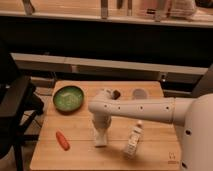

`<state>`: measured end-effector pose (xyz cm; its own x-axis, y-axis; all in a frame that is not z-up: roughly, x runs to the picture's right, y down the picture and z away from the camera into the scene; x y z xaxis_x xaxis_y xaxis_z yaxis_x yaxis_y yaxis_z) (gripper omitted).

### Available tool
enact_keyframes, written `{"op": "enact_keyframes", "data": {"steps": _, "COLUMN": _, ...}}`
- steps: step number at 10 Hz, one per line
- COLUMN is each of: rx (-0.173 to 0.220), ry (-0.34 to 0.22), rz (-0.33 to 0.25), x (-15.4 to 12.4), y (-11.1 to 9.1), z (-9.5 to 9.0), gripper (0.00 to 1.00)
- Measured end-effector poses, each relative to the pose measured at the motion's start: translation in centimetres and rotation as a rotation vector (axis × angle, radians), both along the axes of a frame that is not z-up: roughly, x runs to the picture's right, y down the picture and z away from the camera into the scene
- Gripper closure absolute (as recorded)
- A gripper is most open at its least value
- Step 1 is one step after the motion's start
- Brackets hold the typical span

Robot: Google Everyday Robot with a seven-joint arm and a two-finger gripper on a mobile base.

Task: Place the white sponge in the ceramic cup

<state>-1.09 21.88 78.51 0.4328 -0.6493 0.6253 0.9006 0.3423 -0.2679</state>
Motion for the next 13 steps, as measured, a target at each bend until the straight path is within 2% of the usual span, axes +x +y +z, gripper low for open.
{"op": "enact_keyframes", "data": {"steps": 1, "rx": 0.004, "ry": 0.003, "rz": 0.006, "x": 0.2, "y": -0.6, "z": -0.3, "gripper": 0.85}}
{"op": "enact_keyframes", "data": {"steps": 3, "rx": 0.016, "ry": 0.003, "rz": 0.016, "x": 0.4, "y": -1.9, "z": -0.2, "gripper": 0.96}}
{"op": "enact_keyframes", "data": {"steps": 4, "rx": 0.013, "ry": 0.003, "rz": 0.017, "x": 0.6, "y": -1.9, "z": -0.1, "gripper": 0.95}}
{"op": "enact_keyframes", "data": {"steps": 6, "rx": 0.005, "ry": 0.003, "rz": 0.014, "x": 0.6, "y": -1.1, "z": 0.4, "gripper": 0.79}}
{"op": "enact_keyframes", "data": {"steps": 11, "rx": -0.002, "ry": 0.007, "rz": 0.035, "x": 0.6, "y": -1.8, "z": 0.2, "gripper": 0.28}}
{"op": "enact_keyframes", "data": {"steps": 12, "rx": -0.004, "ry": 0.01, "rz": 0.04, "x": 1.0, "y": -1.8, "z": 0.2, "gripper": 0.21}}
{"op": "enact_keyframes", "data": {"steps": 13, "rx": -0.004, "ry": 0.008, "rz": 0.043, "x": 0.9, "y": -1.8, "z": 0.2, "gripper": 0.2}}
